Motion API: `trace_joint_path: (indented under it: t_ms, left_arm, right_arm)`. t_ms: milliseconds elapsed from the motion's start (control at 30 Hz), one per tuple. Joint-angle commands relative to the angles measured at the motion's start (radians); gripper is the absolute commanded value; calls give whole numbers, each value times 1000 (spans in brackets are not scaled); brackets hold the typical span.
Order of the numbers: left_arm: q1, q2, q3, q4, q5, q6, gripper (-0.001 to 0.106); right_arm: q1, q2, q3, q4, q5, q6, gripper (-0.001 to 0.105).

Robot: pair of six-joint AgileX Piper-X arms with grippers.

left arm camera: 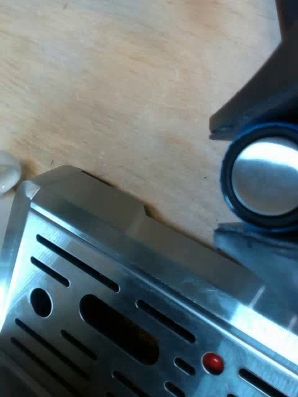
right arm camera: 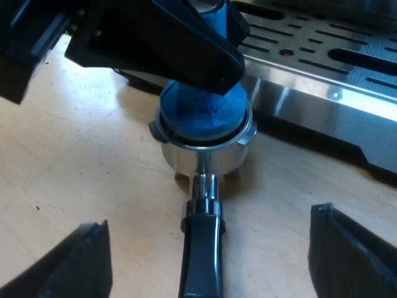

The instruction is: Grind coffee beans and then tamp

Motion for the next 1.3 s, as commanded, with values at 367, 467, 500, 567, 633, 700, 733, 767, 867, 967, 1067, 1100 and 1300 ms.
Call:
trace_joint_path:
  t_ms: [367,467,500,567,633,700,733,767,867,967,1067,1100,1300]
  left_arm:
    - [-5,-1,-6,-12,-2,5,15]
    - [-5,21,-6,-15,-2,5,15]
    - [-5,34,-6,-15,-2,5,15]
    - [-5,57,-6,-15,-2,5,15]
    - [-5,82,-6,-6,-2,5,15]
    - [-5,94,-6,-1,-2,5,15]
    - [-5,101,-6,2,-2,5,15]
    - [-5,106,-3,5,-2,5,15]
    - [-5,122,1,12,-2,5,15]
    - [-5,133,19,11,-2,5,15]
    - [-5,136,50,11,-2,5,15]
    - [-5,136,61,11,-2,5,15]
    - [-5,136,90,11,-2,5,15]
  right_arm:
    - [-3,-5,-1,-7,-2,-12,68]
    - [-3,-5,-1,-7,-2,-12,68]
    - [-3,-5,-1,-7,-2,-12,68]
    - [-3,-5,-1,-7,-2,-12,68]
    - [-3,-5,-1,-7,-2,-12,68]
    - [-3,-5,-1,-7,-2,-12,68]
    - [-3,-5,-1,-7,-2,-12,68]
    - [-3,-5,-1,-7,-2,-12,68]
    - [-3,-5,-1,-7,-2,-12,68]
    - [-3,-5,-1,-7,-2,-12,68]
    - [-3,-5,-1,-7,-2,-12,68]
    - [-3,-5,-1,-7,-2,-12,68]
    - [-3,-5,-1,-7,-2,-12,68]
